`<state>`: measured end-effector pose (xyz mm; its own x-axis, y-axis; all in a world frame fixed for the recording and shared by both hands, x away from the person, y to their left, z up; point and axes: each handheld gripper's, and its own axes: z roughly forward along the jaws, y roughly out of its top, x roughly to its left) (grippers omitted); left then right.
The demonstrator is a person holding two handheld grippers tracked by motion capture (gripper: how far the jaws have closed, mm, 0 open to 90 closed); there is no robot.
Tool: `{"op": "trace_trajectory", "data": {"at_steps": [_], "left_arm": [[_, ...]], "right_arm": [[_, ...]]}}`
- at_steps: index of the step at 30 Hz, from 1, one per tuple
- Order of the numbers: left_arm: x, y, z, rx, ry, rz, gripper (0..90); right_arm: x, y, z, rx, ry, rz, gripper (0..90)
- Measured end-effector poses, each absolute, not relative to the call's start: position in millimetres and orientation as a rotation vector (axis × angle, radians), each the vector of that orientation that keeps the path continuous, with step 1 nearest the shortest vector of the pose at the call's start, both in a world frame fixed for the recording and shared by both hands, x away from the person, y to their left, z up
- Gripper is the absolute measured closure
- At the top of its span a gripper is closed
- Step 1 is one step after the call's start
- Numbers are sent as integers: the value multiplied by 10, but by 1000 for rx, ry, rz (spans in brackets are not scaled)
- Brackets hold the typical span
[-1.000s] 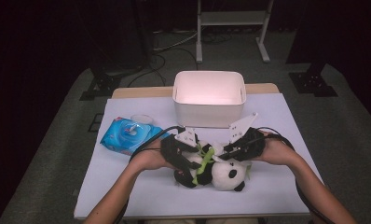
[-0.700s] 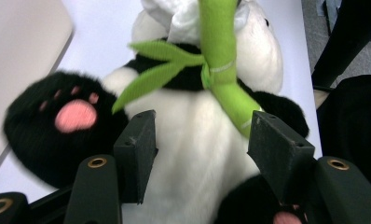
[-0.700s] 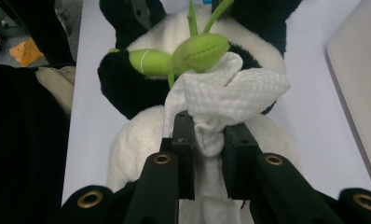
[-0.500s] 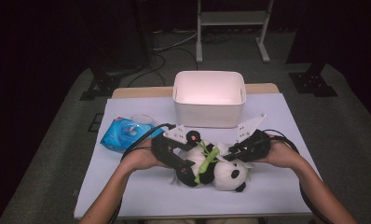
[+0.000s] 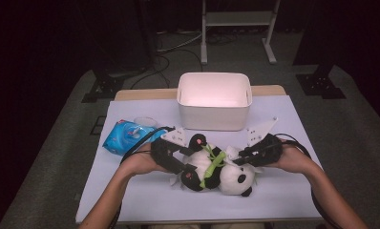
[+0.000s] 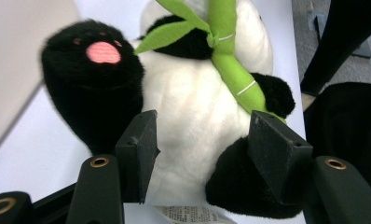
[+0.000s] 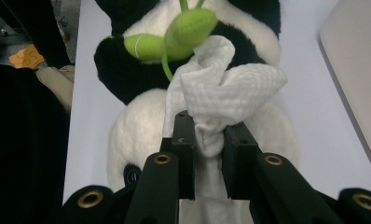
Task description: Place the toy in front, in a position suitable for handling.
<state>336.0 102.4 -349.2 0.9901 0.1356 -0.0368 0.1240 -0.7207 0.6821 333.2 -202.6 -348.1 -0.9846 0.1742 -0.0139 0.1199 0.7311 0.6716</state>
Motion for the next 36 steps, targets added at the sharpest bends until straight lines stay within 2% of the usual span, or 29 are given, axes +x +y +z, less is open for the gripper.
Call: {"op": "trace_trajectory", "data": {"at_steps": [12,25,36], "left_arm": [[3389,885,-3584,2416,183,24,441],[3358,848,-3550,2459,178,55,444],[3407,984,-3445,2452,192,77,424]], "right_arm": [[3156,-2304,-3559,302,2801,1093,765],[2939,-2016,-3519,204,2822,1103,763],[2912,-2210,-3616,274,2814,1151,762]]}}
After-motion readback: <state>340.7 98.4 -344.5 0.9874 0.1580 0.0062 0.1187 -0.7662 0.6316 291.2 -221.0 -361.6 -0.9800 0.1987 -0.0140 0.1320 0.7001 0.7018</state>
